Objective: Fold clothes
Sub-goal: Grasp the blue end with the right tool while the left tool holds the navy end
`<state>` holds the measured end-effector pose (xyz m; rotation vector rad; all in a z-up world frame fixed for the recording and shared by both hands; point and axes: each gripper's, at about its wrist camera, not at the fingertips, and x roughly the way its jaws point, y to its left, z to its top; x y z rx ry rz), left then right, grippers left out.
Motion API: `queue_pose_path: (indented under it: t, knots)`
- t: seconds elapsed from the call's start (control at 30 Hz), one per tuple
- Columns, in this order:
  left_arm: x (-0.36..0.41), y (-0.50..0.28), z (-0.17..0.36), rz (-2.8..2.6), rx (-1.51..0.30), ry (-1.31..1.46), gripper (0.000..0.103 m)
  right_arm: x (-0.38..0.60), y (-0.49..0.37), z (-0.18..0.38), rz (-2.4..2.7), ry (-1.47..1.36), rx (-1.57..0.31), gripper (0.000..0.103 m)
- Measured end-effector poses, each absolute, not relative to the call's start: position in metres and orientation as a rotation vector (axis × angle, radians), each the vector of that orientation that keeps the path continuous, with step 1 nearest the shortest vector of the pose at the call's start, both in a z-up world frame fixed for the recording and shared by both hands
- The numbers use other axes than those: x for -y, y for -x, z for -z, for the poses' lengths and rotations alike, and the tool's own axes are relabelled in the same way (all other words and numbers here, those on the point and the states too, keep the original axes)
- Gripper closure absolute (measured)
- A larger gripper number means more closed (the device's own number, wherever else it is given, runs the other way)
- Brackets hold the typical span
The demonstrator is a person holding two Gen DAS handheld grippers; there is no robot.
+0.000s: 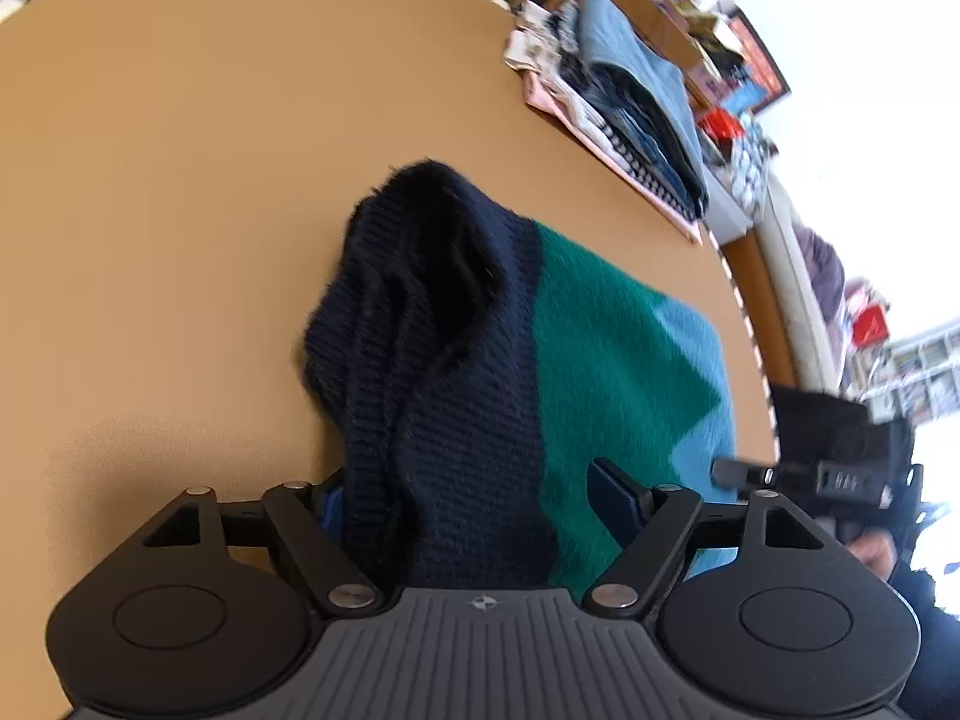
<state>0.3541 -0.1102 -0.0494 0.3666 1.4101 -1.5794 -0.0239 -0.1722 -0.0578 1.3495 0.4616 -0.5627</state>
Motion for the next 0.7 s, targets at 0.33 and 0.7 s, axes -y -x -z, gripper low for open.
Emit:
queue_pose_path:
  t: [0.33, 0.7]
  knots:
    - [0.122, -0.364, 0.055, 1.538, -1.437, -0.393, 0.065, 0.169, 0.024, 0.056, 0.591, -1.344, -0.471, 0.059]
    - [0.118, -0.340, 0.039, 1.539, -1.283, -0.487, 0.076, 0.160, 0.013, 0.045, 0.655, -1.250, -0.508, 0.079]
